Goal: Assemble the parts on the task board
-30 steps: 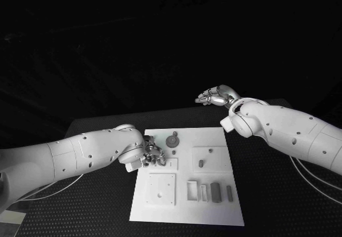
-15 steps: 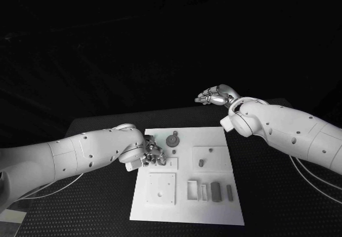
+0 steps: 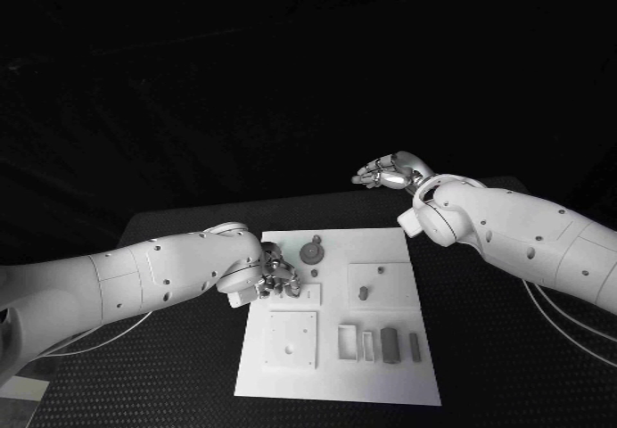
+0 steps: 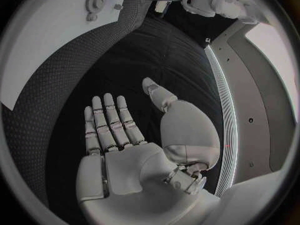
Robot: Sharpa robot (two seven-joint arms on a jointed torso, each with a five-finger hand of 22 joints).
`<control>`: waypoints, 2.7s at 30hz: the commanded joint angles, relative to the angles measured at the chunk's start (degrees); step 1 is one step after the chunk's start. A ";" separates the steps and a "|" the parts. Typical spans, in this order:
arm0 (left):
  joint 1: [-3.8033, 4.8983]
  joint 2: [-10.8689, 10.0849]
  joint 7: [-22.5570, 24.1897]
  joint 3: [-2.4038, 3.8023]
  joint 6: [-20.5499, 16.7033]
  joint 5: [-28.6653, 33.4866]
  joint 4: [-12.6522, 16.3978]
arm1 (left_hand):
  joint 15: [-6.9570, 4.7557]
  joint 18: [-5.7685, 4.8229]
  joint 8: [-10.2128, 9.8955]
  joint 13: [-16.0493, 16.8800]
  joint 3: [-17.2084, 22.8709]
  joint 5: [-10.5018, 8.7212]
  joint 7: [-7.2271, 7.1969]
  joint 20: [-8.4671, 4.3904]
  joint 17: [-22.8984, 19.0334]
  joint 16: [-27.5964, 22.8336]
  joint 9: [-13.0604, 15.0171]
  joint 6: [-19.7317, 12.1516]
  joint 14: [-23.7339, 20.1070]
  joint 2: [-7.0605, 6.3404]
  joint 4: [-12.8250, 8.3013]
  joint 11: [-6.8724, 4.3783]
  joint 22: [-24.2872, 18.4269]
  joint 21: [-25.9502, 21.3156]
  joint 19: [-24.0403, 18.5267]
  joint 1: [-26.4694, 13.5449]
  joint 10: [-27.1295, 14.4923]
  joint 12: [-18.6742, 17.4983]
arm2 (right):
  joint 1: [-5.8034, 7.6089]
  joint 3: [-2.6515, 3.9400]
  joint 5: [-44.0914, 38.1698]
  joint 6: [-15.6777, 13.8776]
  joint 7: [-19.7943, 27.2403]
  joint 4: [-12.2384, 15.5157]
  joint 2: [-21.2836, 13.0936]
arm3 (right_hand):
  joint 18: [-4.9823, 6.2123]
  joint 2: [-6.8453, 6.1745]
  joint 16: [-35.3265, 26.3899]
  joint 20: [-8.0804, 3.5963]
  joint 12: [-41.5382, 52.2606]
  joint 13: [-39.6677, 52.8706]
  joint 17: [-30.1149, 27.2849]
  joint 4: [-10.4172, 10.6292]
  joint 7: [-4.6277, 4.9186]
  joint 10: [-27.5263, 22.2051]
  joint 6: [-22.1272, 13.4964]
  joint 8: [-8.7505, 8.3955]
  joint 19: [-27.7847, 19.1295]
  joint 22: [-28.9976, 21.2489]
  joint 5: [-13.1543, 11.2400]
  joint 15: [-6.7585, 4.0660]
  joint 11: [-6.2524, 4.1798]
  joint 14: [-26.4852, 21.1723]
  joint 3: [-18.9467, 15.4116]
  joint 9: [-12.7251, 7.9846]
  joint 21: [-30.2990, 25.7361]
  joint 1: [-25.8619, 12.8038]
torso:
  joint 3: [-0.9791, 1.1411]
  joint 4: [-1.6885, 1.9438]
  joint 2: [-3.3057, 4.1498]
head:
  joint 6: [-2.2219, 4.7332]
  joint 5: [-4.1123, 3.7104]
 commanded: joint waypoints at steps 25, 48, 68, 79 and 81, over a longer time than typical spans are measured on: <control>-0.19 0.73 0.60 0.01 1.59 -1.23 -0.04 | -3.00 2.07 2.63 0.62 0.33 2.80 -5.07 -2.21 -1.01 3.50 11.90 8.35 -1.07 1.43 -0.35 -2.83 1.37 3.52 0.86 -1.80 -0.12 2.68 | 0.01 0.03 0.05 1.34 0.49 -0.13 0.10 | -0.48 -0.11 -0.49 0.18 -0.45 -0.47 -0.27 -0.15 2.53 0.31 -0.36 0.43 -0.64 0.29 -0.06 0.31 -0.06 -0.59 -0.34 -0.22 -0.45 -0.17 | -0.05 0.01 -0.04 | -0.36 0.07; -0.20 0.38 0.71 0.01 2.82 -2.47 -0.44 | -3.19 2.22 3.26 0.80 0.76 5.25 -5.43 -2.39 -1.50 4.95 12.90 8.76 -0.97 1.03 -0.63 -3.13 1.37 5.27 0.79 -1.49 0.27 3.75 | -0.16 0.03 -0.07 1.60 0.52 -0.26 0.15 | -0.48 -0.01 -0.69 0.25 -0.60 -0.92 -0.49 -0.24 2.48 0.22 -0.26 0.61 -0.77 0.53 -0.07 0.46 0.02 -0.95 -0.46 -0.32 -0.53 -0.03 | -0.04 0.03 0.00 | -0.52 0.01; -0.19 0.65 0.65 0.02 4.51 -3.15 -1.32 | -3.23 2.22 3.43 0.86 0.94 5.46 -5.54 -2.34 -1.62 5.46 13.20 8.90 -0.92 0.61 -0.65 -3.23 1.31 5.63 0.64 -0.94 0.42 4.13 | -0.19 0.03 -0.11 1.67 0.58 -0.19 0.09 | -0.47 0.06 -0.77 0.28 -0.62 -1.10 -0.59 -0.24 2.47 0.25 -0.23 0.69 -0.81 0.63 -0.07 0.53 0.03 -1.12 -0.53 -0.38 -0.57 -0.03 | 0.00 0.00 -0.01 | -0.62 0.02; -0.09 1.51 0.26 0.02 7.05 -4.17 -2.26 | -3.23 2.21 3.45 0.87 0.95 5.48 -5.54 -2.32 -1.66 5.59 13.27 8.91 -0.92 0.65 -0.59 -3.24 1.29 5.74 0.63 -0.86 0.43 4.21 | -0.20 0.03 -0.11 1.79 0.48 -0.34 0.23 | -0.47 0.07 -0.77 0.29 -0.62 -1.13 -0.60 -0.23 2.47 0.25 -0.23 0.70 -0.82 0.65 -0.07 0.54 0.04 -1.14 -0.55 -0.39 -0.58 -0.05 | 0.08 -0.06 -0.04 | -0.84 -0.03; -0.08 1.58 0.28 0.02 7.19 -4.41 -2.27 | -3.23 2.21 3.45 0.87 0.95 5.48 -5.54 -2.32 -1.66 5.59 13.27 8.91 -0.92 0.65 -0.59 -3.24 1.29 5.74 0.63 -0.86 0.43 4.21 | -0.20 0.03 -0.11 1.95 0.39 -0.40 0.25 | -0.47 0.07 -0.77 0.29 -0.62 -1.13 -0.60 -0.23 2.47 0.25 -0.23 0.70 -0.82 0.65 -0.07 0.54 0.04 -1.14 -0.55 -0.39 -0.58 -0.05 | 0.04 -0.03 -0.06 | -0.56 -0.05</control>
